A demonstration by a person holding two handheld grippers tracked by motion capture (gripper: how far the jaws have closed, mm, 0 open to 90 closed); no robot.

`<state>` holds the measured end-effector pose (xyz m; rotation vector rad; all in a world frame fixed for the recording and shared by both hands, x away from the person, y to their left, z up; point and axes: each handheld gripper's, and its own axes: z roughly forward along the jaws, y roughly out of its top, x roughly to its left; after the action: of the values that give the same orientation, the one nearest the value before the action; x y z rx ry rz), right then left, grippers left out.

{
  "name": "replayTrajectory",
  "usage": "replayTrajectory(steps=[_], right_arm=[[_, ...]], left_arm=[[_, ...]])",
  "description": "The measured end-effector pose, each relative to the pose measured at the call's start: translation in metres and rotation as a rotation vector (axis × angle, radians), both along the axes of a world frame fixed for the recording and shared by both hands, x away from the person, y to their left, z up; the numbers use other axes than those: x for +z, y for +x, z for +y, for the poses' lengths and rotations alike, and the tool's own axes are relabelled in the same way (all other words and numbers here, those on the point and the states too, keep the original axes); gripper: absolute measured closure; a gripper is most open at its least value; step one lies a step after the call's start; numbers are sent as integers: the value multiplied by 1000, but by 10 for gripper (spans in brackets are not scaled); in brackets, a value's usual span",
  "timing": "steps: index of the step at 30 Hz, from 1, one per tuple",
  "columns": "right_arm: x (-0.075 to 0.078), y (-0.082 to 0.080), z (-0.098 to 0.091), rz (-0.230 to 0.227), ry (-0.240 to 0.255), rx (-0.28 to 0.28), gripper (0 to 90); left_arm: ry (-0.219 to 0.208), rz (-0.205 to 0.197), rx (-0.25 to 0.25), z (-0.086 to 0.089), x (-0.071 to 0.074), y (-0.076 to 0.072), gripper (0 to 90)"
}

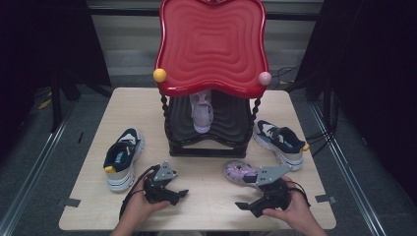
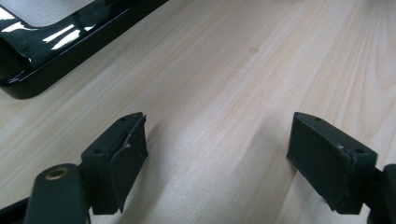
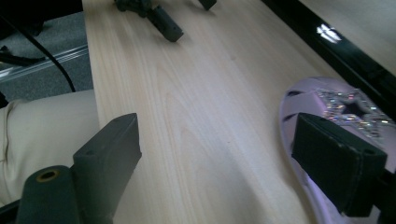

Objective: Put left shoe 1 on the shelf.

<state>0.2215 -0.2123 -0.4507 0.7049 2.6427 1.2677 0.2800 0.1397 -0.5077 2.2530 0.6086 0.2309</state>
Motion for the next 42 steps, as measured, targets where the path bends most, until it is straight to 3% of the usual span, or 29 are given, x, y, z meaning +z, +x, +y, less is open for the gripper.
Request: replayTrajectory(steps=[5,13,19,29,36,42], right_arm=[[10,3,-12,-14,14,-32,154],[12,7,-32,-24,22,-88,159],[11,12,-49,-26,44,-153,164],[6,18,-67,-37,47,-213,192],[1,25,-78,-46,60,-268,246],[-6,29,-86,-53,40,-292,319]], left_arm=[[0,0,0,0,0,0,190],[1,0,-1,0,0,0,187],[-1,2,-1,0,0,0,187],[-4,3,-2,0,0,0,187],[-5,4,-1,0,0,0,187],[0,0,-4,0,0,0,187]])
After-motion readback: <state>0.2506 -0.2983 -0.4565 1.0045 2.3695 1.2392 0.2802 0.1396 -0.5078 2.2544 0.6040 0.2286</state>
